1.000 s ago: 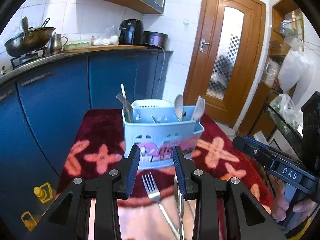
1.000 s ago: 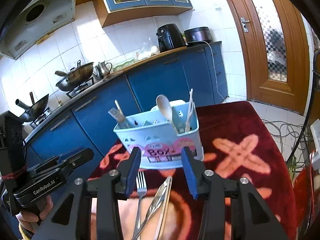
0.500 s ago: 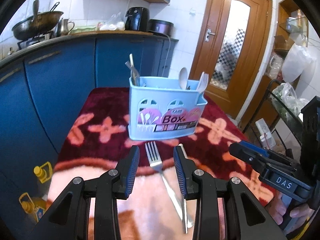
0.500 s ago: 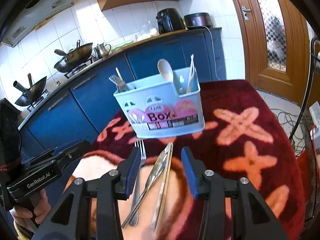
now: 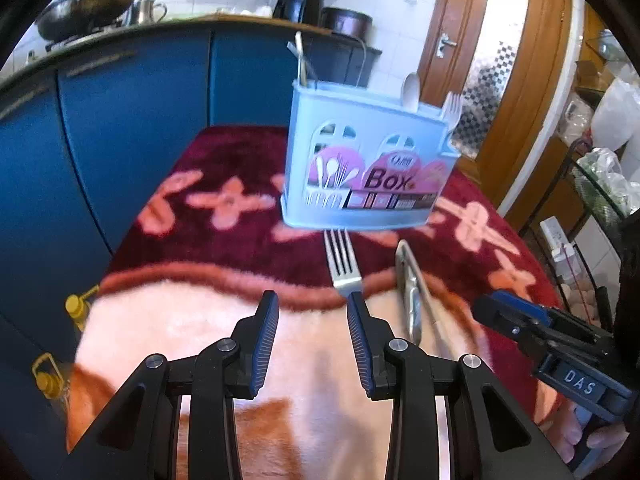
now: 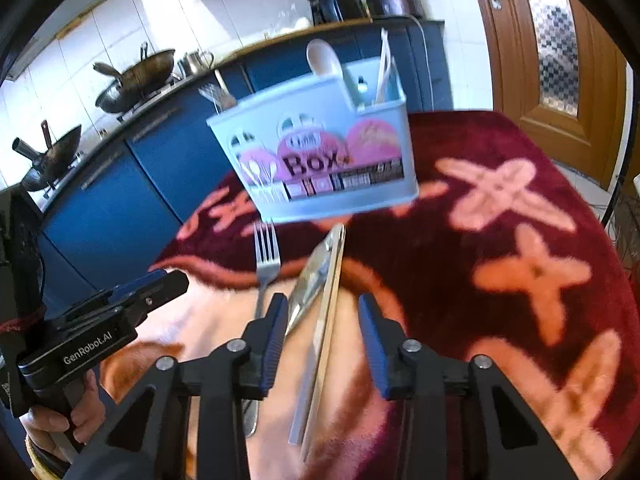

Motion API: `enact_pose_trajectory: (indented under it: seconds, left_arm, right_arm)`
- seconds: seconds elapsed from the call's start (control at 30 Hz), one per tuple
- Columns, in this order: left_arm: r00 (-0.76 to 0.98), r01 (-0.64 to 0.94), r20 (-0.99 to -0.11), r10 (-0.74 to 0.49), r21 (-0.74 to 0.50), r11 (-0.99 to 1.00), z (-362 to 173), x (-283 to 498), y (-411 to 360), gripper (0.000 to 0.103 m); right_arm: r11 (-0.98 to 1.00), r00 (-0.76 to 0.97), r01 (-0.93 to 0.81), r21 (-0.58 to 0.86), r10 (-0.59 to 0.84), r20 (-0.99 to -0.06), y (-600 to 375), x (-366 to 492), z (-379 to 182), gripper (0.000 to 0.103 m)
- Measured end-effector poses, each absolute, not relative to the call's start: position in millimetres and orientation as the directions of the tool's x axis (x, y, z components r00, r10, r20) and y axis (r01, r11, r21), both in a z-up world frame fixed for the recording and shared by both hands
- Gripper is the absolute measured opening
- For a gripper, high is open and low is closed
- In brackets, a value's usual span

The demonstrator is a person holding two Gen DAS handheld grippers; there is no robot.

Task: Organize utensils
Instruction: 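Withdraw both tools from the holder back over the remaining utensils, then grasp another wooden chopstick with the right tool while the left tool grasps the metal knife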

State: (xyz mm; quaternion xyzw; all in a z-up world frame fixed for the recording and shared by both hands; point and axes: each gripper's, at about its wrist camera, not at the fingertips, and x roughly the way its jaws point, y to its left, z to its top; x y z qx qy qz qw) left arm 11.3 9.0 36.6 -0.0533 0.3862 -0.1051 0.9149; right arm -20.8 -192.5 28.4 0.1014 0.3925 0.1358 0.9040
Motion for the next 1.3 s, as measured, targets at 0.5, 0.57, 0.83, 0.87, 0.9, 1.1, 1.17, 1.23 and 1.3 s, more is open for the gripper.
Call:
enact_pose_trajectory:
  seconds: [0.5,0.57,0.83,0.87,0.9,1.1,1.17,1.23,1.3]
  left_arm:
    - [0.648,0.142,-0.721,-0.245,-0.202,0.969,17.7,20.6,10.6,0.036]
    - [0.647,0.147,-0.721,-0.249,-0.203,0.968,17.0,20.2,10.0,0.036]
    - [0.642,0.147,-0.723,-0.256,-0.211,0.966,14.9,20.7,10.3,0.036]
    - [0.64,0.146,-0.724,-0.256,-0.212,0.966,14.4,21.0,10.3,0.036]
    - [0.64,0.147,-0.724,-0.257,-0.213,0.966,14.1,20.7,10.4,0.036]
    - [0.641,0.152,-0.723,-0.259,-0.211,0.966,15.0,19.7,8.8,0.036]
    - [0.641,0.152,-0.723,-0.26,-0.212,0.965,15.5,19.7,7.8,0.036]
    - [0.64,0.154,-0.722,-0.262,-0.213,0.965,15.5,19.5,7.6,0.036]
    - [0.641,0.154,-0.722,-0.261,-0.212,0.965,16.1,19.2,7.6,0.036]
  right_arm:
    - [0.947,0.606,-0.193,0.257,0.321,-0.728,-174.0,-6.6,5.1,0.024]
    - [0.95,0.606,-0.195,0.243,0.311,-0.732,-171.5,-5.3,3.5,0.021]
    - [0.955,0.62,-0.2,0.22,0.297,-0.727,-172.3,-4.9,2.9,0.007]
    - [0.952,0.621,-0.202,0.228,0.305,-0.722,-173.1,-4.9,3.9,0.005]
    - [0.95,0.622,-0.203,0.237,0.312,-0.718,-174.5,-5.2,5.0,0.004]
    - [0.953,0.629,-0.191,0.234,0.302,-0.717,-178.4,-5.8,6.8,0.003]
    - [0.953,0.628,-0.19,0.235,0.302,-0.717,-178.6,-6.2,7.1,0.003]
    - [0.95,0.623,-0.196,0.242,0.311,-0.718,-178.0,-6.8,7.6,0.005]
    - [0.944,0.611,-0.21,0.256,0.331,-0.719,-176.4,-7.1,8.2,0.005]
